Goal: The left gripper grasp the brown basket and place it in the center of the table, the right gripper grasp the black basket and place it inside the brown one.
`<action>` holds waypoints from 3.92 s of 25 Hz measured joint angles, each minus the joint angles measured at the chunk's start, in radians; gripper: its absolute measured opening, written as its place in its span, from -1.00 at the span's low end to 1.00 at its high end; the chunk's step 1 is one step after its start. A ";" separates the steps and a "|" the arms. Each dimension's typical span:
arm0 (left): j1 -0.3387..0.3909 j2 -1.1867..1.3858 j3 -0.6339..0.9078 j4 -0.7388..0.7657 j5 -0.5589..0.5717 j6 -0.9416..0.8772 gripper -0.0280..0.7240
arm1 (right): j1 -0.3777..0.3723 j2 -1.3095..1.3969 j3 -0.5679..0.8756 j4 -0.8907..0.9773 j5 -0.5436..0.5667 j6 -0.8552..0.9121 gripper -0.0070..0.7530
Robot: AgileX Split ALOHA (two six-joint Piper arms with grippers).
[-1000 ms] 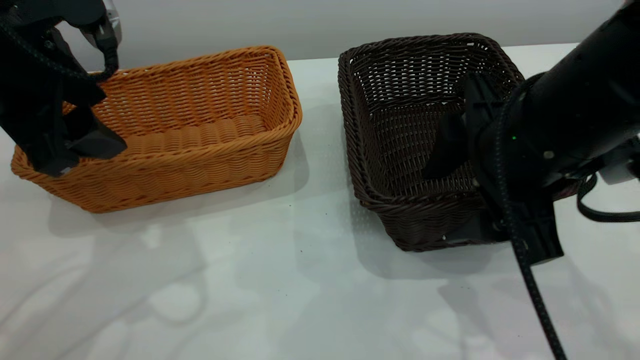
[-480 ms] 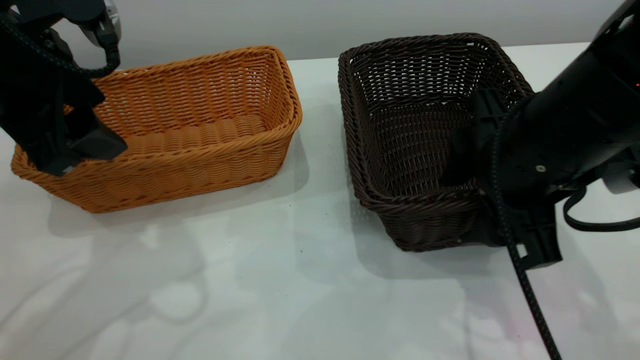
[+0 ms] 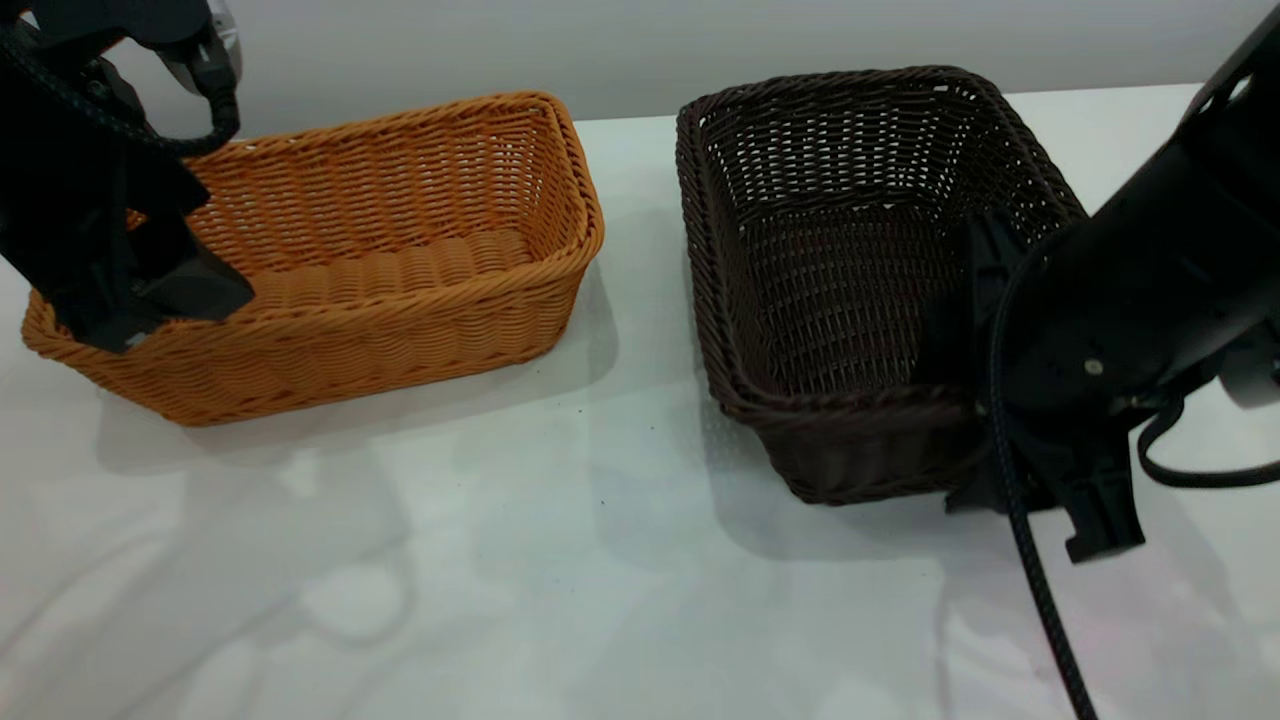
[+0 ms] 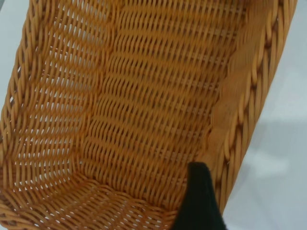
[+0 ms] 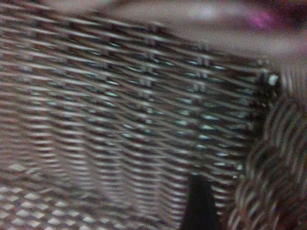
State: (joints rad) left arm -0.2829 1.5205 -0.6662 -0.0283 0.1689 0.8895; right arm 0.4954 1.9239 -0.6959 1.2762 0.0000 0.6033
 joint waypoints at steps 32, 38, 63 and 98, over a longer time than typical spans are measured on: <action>0.000 0.146 0.000 0.013 -0.113 0.071 0.34 | 0.001 -0.015 0.001 0.002 0.023 -0.018 -0.18; 0.000 0.191 -0.002 0.013 -0.180 0.116 0.34 | 0.001 -0.015 0.000 0.002 0.032 -0.019 -0.18; 0.000 0.379 -0.080 0.011 -0.268 0.107 -0.35 | 0.001 -0.035 0.000 0.000 0.028 -0.131 -0.18; -0.377 0.315 -0.077 -0.058 0.007 0.203 -0.65 | -0.458 -0.283 -0.023 -0.009 0.340 -0.647 -0.35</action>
State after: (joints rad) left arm -0.6595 1.8353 -0.7434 -0.0864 0.1755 1.0929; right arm 0.0370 1.6409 -0.7187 1.2676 0.3398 -0.0438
